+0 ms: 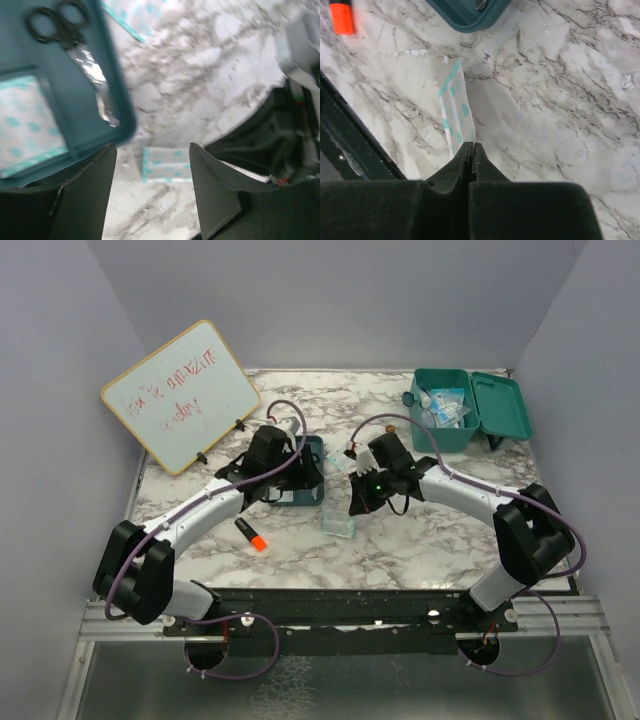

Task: Organize the medicine kit
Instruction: Pick up the medical item at the center of the board, then place the medical item at the medicine box compartment.

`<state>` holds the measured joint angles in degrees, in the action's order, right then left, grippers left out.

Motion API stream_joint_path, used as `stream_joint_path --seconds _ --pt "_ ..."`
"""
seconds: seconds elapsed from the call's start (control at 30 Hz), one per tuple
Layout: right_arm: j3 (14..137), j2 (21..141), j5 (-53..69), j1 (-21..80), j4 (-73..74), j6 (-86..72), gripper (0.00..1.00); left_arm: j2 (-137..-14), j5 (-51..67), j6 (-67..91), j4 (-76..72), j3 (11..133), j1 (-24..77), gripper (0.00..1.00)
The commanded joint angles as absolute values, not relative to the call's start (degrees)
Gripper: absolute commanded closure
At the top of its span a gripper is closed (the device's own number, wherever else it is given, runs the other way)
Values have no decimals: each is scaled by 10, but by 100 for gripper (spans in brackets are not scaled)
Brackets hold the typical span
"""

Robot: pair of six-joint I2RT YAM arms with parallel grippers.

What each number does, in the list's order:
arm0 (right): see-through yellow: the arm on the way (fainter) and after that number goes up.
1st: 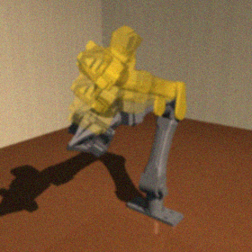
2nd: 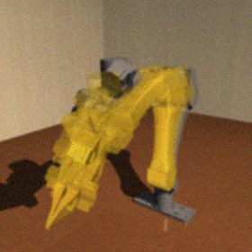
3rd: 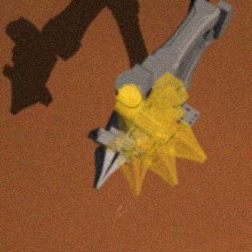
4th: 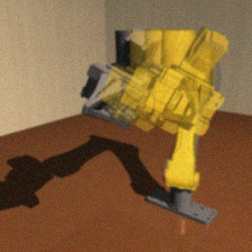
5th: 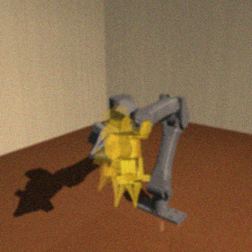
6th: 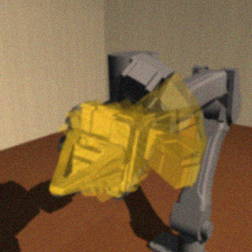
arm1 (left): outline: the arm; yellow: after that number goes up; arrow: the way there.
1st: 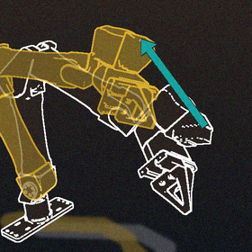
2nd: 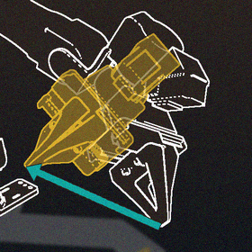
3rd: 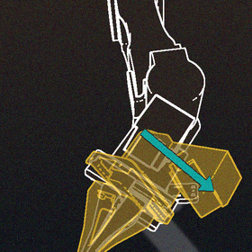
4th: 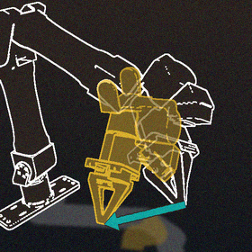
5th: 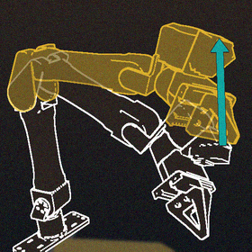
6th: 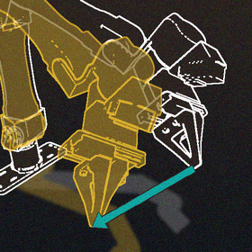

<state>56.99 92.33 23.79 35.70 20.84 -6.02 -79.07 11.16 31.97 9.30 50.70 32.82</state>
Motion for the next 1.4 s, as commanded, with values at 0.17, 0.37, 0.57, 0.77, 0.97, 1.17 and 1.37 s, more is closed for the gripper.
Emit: stream_joint_path --seconds 0.17,0.37,0.57,0.77,0.97,1.17,1.37 --pt "604 893 346 360 190 -113 99 -819 185 291 163 532 150 34" --pt "628 880 365 360 152 -169 99 -857 187 288 159 533 108 32" --pt "625 873 334 360 80 -255 100 -896 211 287 152 539 94 28" --pt "617 862 272 360 40 -303 99 -924 218 285 149 538 92 24" --pt "589 867 237 360 -45 -391 99 -936 263 303 127 526 92 33" --pt "581 887 198 360 -92 -454 99 -915 299 329 95 494 92 47" --pt "554 901 154 367 -148 -539 100 -878 285 342 94 474 92 39"
